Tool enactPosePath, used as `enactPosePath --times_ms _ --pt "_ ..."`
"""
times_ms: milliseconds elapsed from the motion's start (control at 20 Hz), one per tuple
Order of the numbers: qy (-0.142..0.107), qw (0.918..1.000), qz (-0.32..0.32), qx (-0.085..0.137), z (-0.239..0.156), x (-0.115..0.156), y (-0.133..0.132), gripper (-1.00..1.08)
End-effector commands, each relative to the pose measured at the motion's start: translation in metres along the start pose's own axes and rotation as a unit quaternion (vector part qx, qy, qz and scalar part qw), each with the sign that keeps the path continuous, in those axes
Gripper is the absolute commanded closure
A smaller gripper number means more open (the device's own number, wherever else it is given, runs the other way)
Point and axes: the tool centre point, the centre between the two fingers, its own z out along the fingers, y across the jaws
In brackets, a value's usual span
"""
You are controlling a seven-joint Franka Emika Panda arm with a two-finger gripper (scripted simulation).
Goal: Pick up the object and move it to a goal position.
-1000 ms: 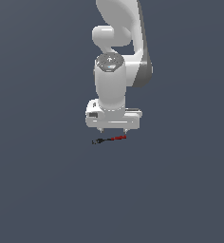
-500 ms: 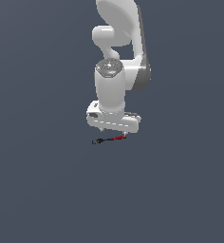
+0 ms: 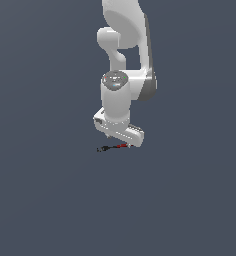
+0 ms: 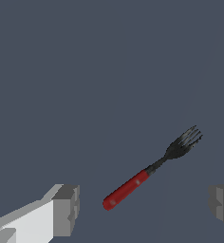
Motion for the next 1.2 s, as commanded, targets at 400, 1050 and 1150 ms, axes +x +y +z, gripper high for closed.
enactPosePath --times_ms 400,1050,1150 --pt "-0.002 0.9883 0.152 -0.006 0.029 -0.01 0.012 -0.92" --pt "0.003 0.9429 0.333 -0.016 0.06 -0.022 0.03 -0.92" --pt "0.005 0.9347 0.355 -0.017 0.064 -0.024 0.032 -0.92"
